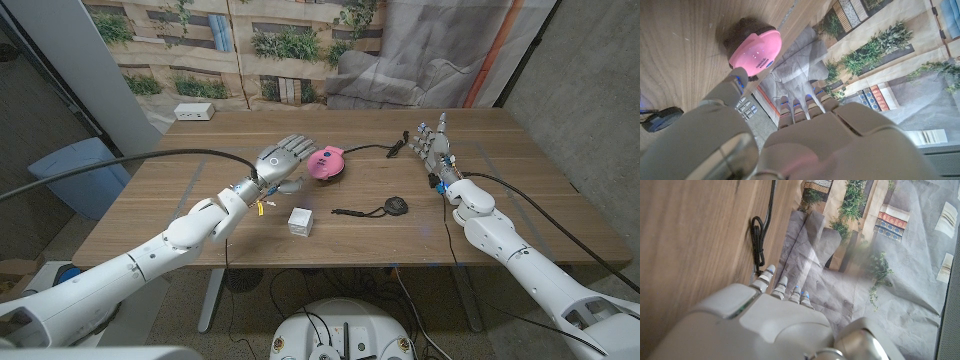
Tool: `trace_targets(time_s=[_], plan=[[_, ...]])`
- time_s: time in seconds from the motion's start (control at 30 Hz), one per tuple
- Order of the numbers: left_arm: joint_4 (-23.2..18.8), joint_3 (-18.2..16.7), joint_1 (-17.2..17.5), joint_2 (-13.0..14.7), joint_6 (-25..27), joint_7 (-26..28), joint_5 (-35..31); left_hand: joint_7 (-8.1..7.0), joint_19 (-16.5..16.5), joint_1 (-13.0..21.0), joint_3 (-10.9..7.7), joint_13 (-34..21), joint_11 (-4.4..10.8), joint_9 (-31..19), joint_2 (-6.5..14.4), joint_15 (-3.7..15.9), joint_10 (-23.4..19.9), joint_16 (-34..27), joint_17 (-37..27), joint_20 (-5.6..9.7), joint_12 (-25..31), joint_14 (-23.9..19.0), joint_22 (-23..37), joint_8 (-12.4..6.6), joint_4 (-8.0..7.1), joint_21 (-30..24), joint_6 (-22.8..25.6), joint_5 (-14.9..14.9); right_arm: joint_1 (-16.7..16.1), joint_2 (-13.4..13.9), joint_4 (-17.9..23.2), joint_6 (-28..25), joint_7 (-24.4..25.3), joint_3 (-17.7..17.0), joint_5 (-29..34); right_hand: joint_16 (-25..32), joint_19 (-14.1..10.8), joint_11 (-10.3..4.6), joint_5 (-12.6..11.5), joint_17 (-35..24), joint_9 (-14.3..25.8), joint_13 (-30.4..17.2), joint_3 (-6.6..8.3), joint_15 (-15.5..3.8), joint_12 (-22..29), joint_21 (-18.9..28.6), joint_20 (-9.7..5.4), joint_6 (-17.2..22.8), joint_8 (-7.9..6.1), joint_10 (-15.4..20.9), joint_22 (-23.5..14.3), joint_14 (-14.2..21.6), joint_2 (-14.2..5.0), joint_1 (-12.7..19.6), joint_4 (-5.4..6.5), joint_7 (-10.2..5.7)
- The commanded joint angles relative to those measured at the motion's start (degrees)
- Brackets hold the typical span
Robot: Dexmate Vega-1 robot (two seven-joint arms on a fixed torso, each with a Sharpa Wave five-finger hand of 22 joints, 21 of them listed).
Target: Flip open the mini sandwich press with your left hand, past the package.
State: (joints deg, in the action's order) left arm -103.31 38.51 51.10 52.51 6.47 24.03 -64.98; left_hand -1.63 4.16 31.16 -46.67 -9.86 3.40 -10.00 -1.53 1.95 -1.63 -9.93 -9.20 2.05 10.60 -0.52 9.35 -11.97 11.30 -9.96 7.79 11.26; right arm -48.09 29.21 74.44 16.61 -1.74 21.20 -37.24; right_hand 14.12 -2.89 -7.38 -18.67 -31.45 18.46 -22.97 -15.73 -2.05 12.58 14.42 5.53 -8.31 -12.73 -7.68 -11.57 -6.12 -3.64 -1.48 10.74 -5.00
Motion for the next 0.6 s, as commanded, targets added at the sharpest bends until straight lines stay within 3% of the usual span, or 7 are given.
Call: trace_targets(time_s=[0.03, 0.6], plan=[[4.2, 2.6, -0.5, -1.2, 1.5, 6.8, -2.9, 0.03, 0.7, 1.0, -0.45, -0.2, 0.10, -0.2, -0.5, 0.60, -0.4, -0.4, -0.3, 0.49, 0.3, -0.5, 0.0, -0.47, -0.08, -0.5, 1.0, 0.3, 0.0, 0.0, 0.0, 0.0, 0.0, 0.0, 0.0, 0.2, 0.0, 0.24, -0.4, -0.2, 0.3, -0.3, -0.40, -1.19, 0.3, 0.2, 0.40, -0.4, -0.24, -0.3, -0.2, -0.5, -5.13, 0.2, 0.09, -0.03], [10.0, 5.7, -2.6, -3.3, -0.5, 12.1, 0.6, 0.34, 2.8, 4.4, -0.22, -0.2, 0.25, -0.1, -2.5, 1.32, -2.9, -0.5, -0.3, 0.66, 0.5, -2.5, 0.0, -1.19, -0.11, -0.8, 3.6, -0.2, 0.0, 0.0, 0.0, 0.0, 0.0, 0.0, 0.0, 0.2, 0.0, 0.15, -0.4, -0.2, 0.3, -0.3, -0.40, -1.20, 0.3, 0.2, 0.40, -0.3, -0.25, -0.3, -0.2, -0.5, -5.13, 0.2, 0.09, -0.02]])
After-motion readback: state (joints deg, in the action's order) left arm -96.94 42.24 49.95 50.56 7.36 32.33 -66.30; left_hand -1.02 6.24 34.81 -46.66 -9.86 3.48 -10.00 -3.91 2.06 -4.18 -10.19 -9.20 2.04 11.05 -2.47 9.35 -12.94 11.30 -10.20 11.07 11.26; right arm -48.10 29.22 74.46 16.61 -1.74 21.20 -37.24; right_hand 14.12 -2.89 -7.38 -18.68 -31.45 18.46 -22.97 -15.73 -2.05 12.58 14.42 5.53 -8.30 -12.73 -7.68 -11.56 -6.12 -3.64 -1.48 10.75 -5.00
